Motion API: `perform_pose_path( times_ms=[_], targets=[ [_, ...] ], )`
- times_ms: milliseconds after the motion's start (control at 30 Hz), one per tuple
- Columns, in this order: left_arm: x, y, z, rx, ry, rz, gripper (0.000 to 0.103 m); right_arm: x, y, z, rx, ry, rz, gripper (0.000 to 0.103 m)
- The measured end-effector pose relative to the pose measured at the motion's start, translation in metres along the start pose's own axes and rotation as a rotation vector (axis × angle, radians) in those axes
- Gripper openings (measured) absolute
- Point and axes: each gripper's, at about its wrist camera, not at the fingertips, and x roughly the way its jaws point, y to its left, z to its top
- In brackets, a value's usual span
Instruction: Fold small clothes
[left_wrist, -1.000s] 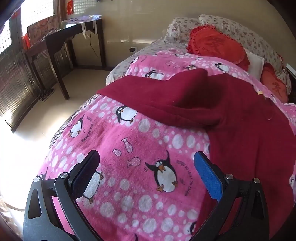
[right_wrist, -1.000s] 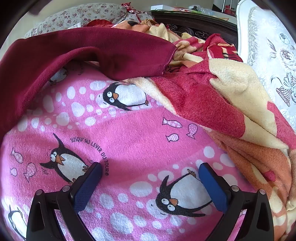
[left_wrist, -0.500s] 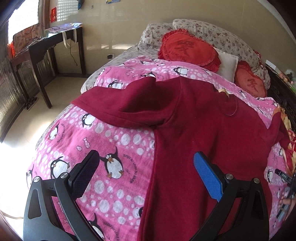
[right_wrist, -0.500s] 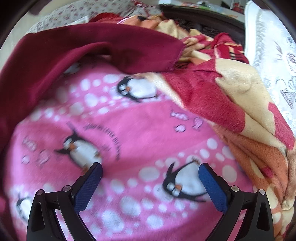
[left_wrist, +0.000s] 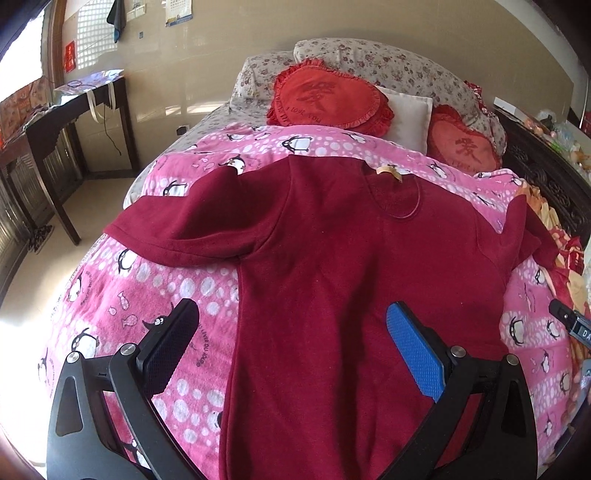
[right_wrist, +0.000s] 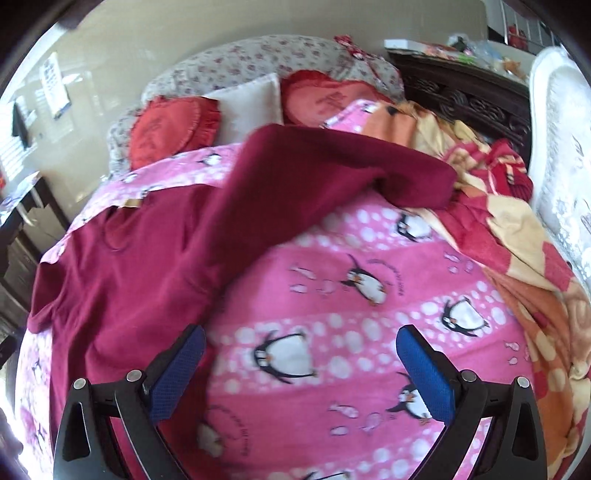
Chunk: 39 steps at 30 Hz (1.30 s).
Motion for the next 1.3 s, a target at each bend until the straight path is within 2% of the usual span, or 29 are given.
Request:
perform_pose_path(
  times_ms=[167,633,1033,1300],
  targets=[
    [-0.001,-0.010,-0.001,0.017,-0.019,-0.011,0.102,-0.002,0.036,0.002,-0.081,-0.006,0.014,0.103],
    [0.013,-0.018,-0.002,0.017,0.011,-0.005,0.102,0.004,0.096,0.000,-0.136,0.024,0.101,0.103],
    [0.025,-0.010,-0.005,-0.006,0.038,-0.002,0.102,0.007,0.118,-0.003,-0.148,0.037,0.156,0.103],
    [0.029,-0.003,-0.003,-0.024,0.047,0.000,0.102,0.012,0.130,-0.004,-0.165,0.047,0.147,0.103]
  ],
)
